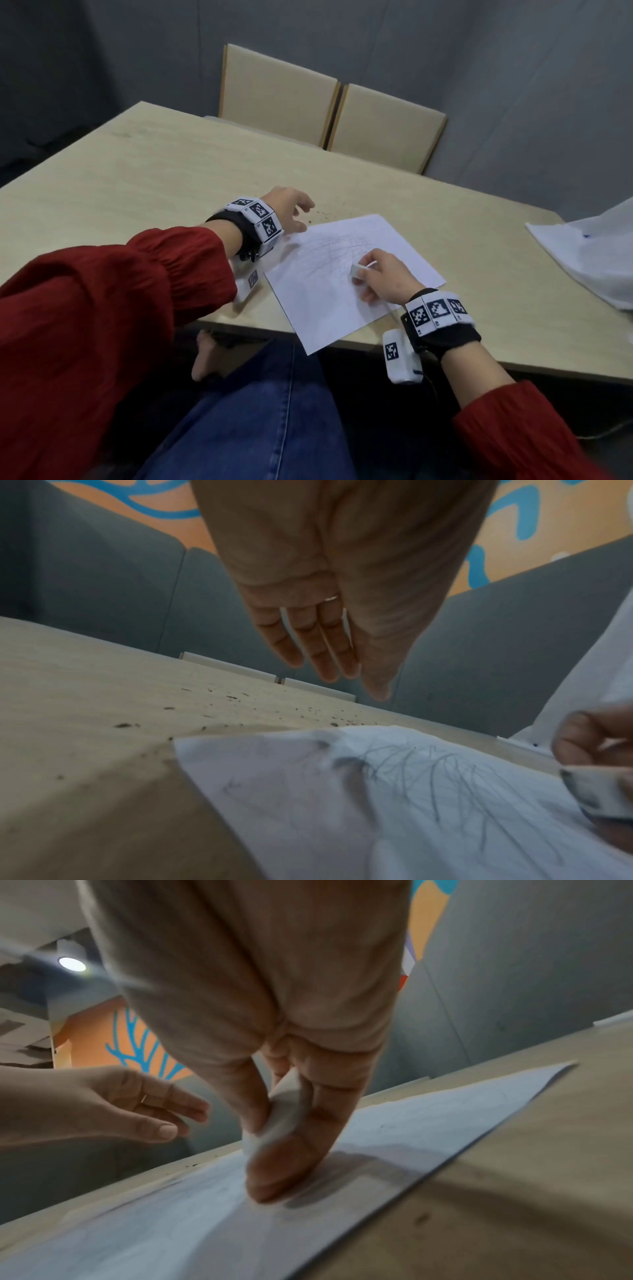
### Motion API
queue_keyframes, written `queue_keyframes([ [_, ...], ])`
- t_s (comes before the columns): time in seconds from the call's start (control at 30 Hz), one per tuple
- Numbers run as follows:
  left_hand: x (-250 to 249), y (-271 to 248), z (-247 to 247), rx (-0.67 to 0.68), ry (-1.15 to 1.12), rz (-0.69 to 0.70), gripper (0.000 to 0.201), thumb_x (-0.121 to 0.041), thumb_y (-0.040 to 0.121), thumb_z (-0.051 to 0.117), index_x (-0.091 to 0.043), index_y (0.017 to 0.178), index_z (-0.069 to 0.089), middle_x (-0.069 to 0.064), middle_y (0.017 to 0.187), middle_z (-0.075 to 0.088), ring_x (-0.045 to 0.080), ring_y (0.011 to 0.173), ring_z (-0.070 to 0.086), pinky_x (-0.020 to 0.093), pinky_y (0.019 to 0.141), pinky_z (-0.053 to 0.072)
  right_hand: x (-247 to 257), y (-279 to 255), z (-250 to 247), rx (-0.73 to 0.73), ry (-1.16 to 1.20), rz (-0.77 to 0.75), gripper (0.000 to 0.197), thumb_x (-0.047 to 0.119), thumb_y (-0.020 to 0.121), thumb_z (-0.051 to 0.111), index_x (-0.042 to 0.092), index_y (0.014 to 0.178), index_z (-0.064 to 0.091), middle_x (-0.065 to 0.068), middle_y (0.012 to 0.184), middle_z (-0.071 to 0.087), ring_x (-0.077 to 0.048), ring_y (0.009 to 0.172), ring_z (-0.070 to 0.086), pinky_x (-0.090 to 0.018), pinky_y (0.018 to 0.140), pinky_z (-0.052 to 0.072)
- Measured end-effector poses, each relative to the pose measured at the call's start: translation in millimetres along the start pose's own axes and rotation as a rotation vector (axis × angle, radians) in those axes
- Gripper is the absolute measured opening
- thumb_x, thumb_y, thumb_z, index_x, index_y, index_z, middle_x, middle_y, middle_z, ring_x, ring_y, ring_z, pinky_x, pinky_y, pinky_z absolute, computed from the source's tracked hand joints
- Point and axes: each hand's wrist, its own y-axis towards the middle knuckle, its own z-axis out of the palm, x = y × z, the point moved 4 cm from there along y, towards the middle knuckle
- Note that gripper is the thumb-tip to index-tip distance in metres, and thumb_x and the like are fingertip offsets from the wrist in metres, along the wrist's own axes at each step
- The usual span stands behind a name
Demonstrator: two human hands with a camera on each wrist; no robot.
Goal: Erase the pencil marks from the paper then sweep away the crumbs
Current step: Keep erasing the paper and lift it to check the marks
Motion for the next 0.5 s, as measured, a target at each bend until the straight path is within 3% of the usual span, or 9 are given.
queue_keyframes([
  [0.07,-2.0,-6.4,5.0,0.048,0.043,0.027,0.042,-0.017,0.086,0.072,-0.011,0.126,0.061,0.004,0.124,0.064,0.018,0.106,0.062,0.028,0.088,0.047,0.3,2.2,0.9,0.002,-0.102,0.003,0.006,0.017,0.095,0.051,0.014,0.091,0.048,-0.009,0.085,0.069,-0.024,0.056,0.060,-0.029,0.050,0.051],
  [0.13,-5.8,-14.6,14.4,0.115,0.098,0.065,0.037,-0.022,0.087,0.071,-0.014,0.122,0.065,0.006,0.123,0.064,0.018,0.107,0.062,0.026,0.086,0.045,0.5,3.2,2.6,0.027,-0.220,-0.006,0.005,0.018,0.096,0.047,0.015,0.093,0.048,-0.010,0.087,0.070,-0.022,0.057,0.061,-0.034,0.059,0.053],
  [0.23,-12.4,-30.0,30.6,0.265,0.231,0.067,0.048,-0.040,0.083,0.073,-0.021,0.126,0.062,0.005,0.128,0.060,0.021,0.115,0.057,0.031,0.097,0.044,3.0,2.3,5.9,0.041,-0.427,-0.044,0.011,0.021,0.095,0.044,0.019,0.100,0.054,-0.010,0.101,0.068,-0.023,0.078,0.062,-0.034,0.071,0.051],
  [0.3,-14.1,-38.2,42.1,0.390,0.352,0.085,0.074,-0.057,0.076,0.072,-0.022,0.138,0.051,0.004,0.141,0.050,0.023,0.126,0.049,0.037,0.106,0.040,6.2,-1.8,6.5,0.032,-0.502,-0.058,0.016,0.022,0.095,0.044,0.020,0.105,0.056,-0.009,0.108,0.066,-0.024,0.091,0.060,-0.029,0.072,0.043],
  [0.4,-13.8,-49.4,55.9,0.531,0.497,0.099,0.114,-0.075,0.065,0.067,-0.022,0.154,0.020,0.003,0.162,0.014,0.025,0.144,0.026,0.042,0.116,0.026,12.2,-12.6,10.4,0.020,-0.554,-0.110,0.016,0.025,0.096,0.048,0.018,0.108,0.056,-0.007,0.105,0.062,-0.022,0.087,0.058,-0.029,0.070,0.040],
  [0.5,-14.8,-51.7,60.5,0.548,0.570,0.087,0.118,-0.075,0.069,0.062,-0.021,0.156,0.003,0.007,0.163,-0.005,0.028,0.146,0.019,0.042,0.118,0.022,14.2,-22.4,17.7,0.049,-0.641,-0.150,0.018,0.030,0.095,0.053,0.018,0.107,0.056,-0.004,0.105,0.056,-0.020,0.090,0.053,-0.030,0.073,0.038],
])
